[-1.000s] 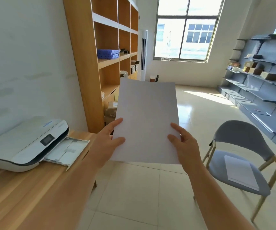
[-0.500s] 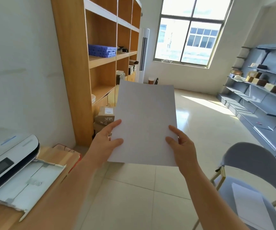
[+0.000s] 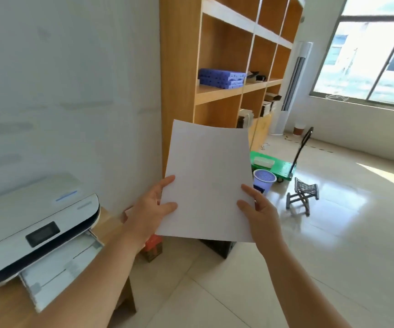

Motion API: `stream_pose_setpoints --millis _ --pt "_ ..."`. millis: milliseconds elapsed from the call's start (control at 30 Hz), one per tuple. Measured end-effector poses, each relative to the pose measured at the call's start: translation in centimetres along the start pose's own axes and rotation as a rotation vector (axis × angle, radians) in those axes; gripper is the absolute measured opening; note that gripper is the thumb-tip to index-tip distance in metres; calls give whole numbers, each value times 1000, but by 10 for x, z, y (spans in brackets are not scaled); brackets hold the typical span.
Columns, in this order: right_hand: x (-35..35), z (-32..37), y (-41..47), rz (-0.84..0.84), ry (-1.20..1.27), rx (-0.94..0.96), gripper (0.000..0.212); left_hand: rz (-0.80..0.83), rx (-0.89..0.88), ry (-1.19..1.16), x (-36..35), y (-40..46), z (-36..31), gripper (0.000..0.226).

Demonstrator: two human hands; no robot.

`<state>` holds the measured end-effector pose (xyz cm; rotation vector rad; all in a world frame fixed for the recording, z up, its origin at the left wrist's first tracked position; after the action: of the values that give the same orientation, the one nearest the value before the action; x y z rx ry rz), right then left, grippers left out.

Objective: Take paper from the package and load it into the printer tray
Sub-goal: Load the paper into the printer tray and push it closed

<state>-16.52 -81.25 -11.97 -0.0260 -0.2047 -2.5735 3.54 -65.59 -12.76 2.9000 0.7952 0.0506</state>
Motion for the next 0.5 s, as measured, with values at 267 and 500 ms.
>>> stream_pose_setpoints --millis 267,500 --pt "-97 -20 100 474 -43 1 36 -482 74 92 57 -14 4 59" --pt "-212 -27 95 787 -59 -88 31 -838 156 174 119 -78 8 61"
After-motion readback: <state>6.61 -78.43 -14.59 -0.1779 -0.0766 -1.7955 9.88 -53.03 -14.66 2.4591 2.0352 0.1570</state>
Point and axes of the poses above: each hand's wrist, its own y-axis towards the middle knuckle, its own x-axis out of the back of the hand, z = x × y, the point moved 2 cm from there along y, towards the middle knuckle, and after that the axes turned 5 degrees about z, right-handed, at the moved point
